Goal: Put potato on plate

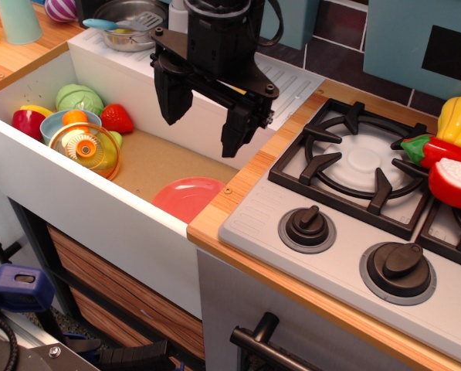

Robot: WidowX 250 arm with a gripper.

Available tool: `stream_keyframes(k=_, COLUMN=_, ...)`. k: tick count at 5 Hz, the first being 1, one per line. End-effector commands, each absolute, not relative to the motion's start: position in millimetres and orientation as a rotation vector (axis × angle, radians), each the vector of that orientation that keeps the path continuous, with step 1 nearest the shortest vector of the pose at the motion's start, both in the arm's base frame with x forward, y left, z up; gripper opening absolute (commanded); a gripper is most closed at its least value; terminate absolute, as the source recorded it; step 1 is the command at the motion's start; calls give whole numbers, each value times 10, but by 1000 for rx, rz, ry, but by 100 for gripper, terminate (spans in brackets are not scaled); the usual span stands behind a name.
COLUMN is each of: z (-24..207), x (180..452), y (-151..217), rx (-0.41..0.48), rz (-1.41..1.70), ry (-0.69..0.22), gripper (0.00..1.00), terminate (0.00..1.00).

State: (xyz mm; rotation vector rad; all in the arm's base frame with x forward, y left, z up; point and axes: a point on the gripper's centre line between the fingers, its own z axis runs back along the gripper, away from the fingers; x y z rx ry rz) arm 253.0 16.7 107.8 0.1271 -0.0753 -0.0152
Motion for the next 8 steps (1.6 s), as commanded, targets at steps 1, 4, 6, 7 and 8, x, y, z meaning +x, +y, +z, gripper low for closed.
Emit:
stream_keyframes(k=1, z=1078, x=2530, y=167, rx=127, rz=-15, ry=-75, gripper=100, terminate=0)
stream_keyframes(k=4, z=1064, x=3784, y=356, rx=210, rz=-36, ry=-254, gripper=100, terminate=0)
stream_keyframes(k=6, z=1094, x=4207, y=643, rx=298, rz=-22, ry=-403, gripper=100, terminate=0)
stream_keyframes(k=7, z=983, x=4222, y=698, rx=279, rz=-9, ry=-439, gripper=100, terminate=0)
stream_keyframes(k=8, z=869, x=4224, y=813, rx=227, rz=-12, ry=-424, gripper=100, terminate=0)
